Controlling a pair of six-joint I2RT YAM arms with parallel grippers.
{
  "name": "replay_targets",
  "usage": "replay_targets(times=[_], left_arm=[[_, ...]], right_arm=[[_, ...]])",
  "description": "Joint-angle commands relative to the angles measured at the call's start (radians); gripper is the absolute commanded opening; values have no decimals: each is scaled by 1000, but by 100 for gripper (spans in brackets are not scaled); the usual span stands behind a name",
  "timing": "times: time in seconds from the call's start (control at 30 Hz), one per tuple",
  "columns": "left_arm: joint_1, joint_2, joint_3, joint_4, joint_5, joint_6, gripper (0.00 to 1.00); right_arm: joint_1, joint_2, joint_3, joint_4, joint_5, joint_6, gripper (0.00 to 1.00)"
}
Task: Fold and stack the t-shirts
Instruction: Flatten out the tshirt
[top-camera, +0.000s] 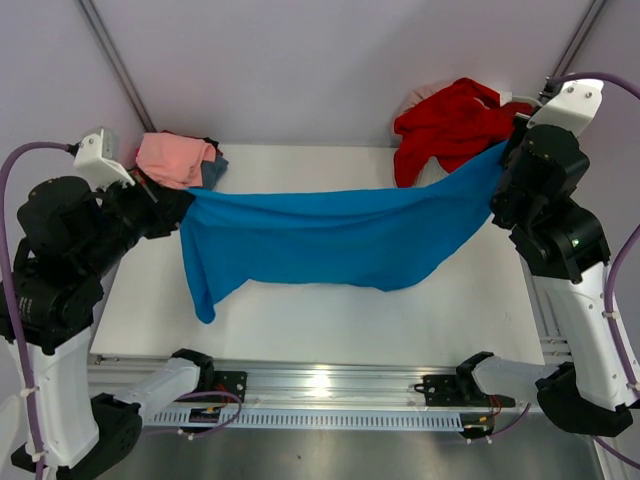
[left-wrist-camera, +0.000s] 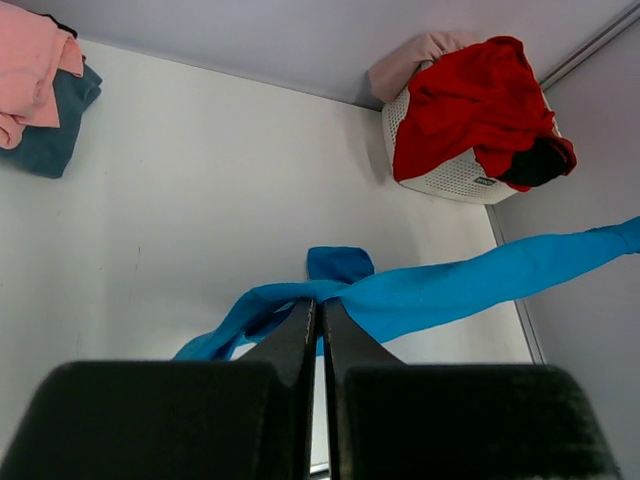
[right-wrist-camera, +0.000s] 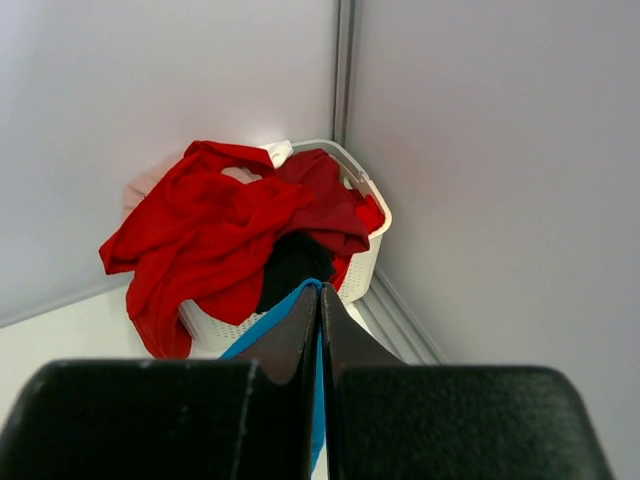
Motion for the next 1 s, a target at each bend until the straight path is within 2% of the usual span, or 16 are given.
replay_targets(times=[0.0, 0.33, 0.53, 0.73, 0.87, 0.97], left_arm=[[11, -28, 4, 51, 19, -9, 0], [11, -114, -41, 34, -18, -20, 1], [10, -228, -53, 6, -171, -9, 1], [10, -421, -183, 81, -275, -58, 1], [10, -530, -245, 115, -347, -78, 0], [10, -567, -263, 108, -392, -98, 0]], right_arm=[[8, -32, -5, 29, 5, -21, 0], [51, -64, -15, 40, 31, -47, 0], [109, -148, 12, 3, 92, -78, 0], [177, -308, 9, -31, 207, -124, 0], [180, -391, 24, 7, 183, -175, 0], [190, -405, 75, -31, 134, -160, 0]])
